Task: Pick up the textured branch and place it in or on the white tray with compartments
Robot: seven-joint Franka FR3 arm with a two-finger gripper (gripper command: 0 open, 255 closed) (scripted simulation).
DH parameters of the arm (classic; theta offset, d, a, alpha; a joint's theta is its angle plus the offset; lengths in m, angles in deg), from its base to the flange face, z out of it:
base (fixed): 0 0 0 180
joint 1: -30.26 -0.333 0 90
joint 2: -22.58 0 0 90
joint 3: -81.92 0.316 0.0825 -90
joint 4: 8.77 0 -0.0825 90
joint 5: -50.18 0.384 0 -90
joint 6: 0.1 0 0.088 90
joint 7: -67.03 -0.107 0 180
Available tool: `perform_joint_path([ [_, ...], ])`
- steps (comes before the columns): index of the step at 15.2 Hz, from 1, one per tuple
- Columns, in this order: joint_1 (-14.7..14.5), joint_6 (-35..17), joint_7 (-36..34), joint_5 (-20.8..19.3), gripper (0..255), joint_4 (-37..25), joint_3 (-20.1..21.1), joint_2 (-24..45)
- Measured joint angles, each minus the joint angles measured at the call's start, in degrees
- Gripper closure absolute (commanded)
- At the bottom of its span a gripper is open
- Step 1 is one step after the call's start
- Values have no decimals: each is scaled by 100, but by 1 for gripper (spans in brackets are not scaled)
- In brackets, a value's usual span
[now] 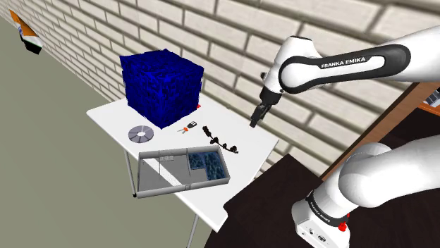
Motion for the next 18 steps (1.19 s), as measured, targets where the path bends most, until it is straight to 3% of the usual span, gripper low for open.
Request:
perform_joint_path([
  [9,-236,-2194,992,358,0,-179,-212,2086],
  [14,-358,-3137,1714,903,0,-696,-163,3399],
  [18,-220,-3737,2390,1384,0,-1254,74,4439],
])
